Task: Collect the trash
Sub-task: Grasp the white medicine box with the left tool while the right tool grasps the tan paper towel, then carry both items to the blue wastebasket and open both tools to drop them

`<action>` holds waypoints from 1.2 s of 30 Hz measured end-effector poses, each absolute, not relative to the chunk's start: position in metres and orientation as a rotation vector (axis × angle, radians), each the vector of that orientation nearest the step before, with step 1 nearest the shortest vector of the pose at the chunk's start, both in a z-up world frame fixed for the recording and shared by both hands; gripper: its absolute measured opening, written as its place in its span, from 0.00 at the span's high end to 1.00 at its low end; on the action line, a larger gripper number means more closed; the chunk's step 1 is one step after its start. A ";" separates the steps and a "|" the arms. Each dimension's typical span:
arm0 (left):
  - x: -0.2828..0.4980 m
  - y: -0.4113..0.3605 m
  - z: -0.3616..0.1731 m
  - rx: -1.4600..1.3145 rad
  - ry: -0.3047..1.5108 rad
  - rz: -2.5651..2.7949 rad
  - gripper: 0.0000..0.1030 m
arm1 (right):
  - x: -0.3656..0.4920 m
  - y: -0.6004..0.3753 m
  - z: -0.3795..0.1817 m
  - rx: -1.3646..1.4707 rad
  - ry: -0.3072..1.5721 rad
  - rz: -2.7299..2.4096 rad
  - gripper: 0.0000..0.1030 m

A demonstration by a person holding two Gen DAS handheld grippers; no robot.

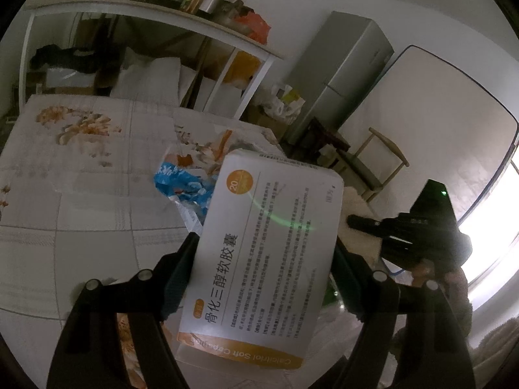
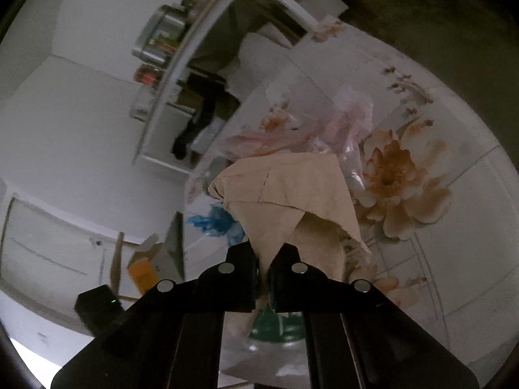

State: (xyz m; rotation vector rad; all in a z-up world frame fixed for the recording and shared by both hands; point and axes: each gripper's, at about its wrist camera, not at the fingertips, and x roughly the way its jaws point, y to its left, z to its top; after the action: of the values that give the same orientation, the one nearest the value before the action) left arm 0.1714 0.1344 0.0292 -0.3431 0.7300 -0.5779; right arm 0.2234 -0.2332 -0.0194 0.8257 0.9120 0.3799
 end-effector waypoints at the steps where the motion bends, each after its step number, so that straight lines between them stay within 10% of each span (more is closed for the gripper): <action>1: 0.171 0.134 0.030 -0.342 0.728 -0.578 0.27 | 0.220 -0.236 -0.017 0.834 0.900 0.396 0.96; 21: 0.158 0.057 0.088 -0.294 0.660 -0.737 0.27 | 0.160 -0.321 0.005 0.985 0.693 0.436 0.97; 36: 0.180 -0.213 0.090 -0.125 0.904 -1.126 0.26 | 0.045 -0.510 -0.059 1.203 0.521 -0.073 0.97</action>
State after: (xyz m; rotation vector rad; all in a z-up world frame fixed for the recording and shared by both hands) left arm 0.1798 -0.2134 0.0899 -0.1251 0.9039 -1.1256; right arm 0.0446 -0.5099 -0.0586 1.2031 0.5214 -0.0727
